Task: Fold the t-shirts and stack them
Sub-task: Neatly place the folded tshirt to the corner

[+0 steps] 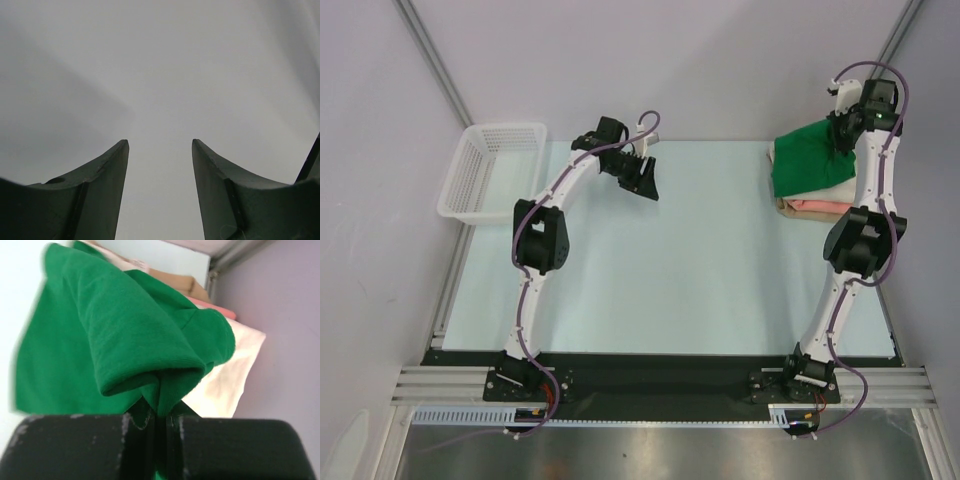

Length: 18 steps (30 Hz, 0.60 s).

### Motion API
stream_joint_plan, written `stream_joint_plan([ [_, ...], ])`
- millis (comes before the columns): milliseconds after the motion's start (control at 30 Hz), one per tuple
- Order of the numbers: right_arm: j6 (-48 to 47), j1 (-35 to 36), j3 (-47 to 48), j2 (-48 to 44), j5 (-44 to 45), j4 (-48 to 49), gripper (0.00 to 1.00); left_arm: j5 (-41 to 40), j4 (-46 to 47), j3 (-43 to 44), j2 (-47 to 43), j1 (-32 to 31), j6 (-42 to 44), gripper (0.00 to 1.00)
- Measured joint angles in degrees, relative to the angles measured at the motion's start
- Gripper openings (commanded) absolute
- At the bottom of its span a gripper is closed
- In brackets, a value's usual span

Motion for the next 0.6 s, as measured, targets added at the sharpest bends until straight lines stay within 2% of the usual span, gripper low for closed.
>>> stream_joint_plan([
  [267,0.0,-2.0,2.2,7.3,3.1,3.3,0.0,-1.6,-0.5,0.0,0.0,-0.2,0.5,0.59],
  [600,-1.7,-0.9,3.1,10.1,8.6,9.2,0.0,-3.5,-0.9,0.0,0.0,-1.4,1.1,0.59],
])
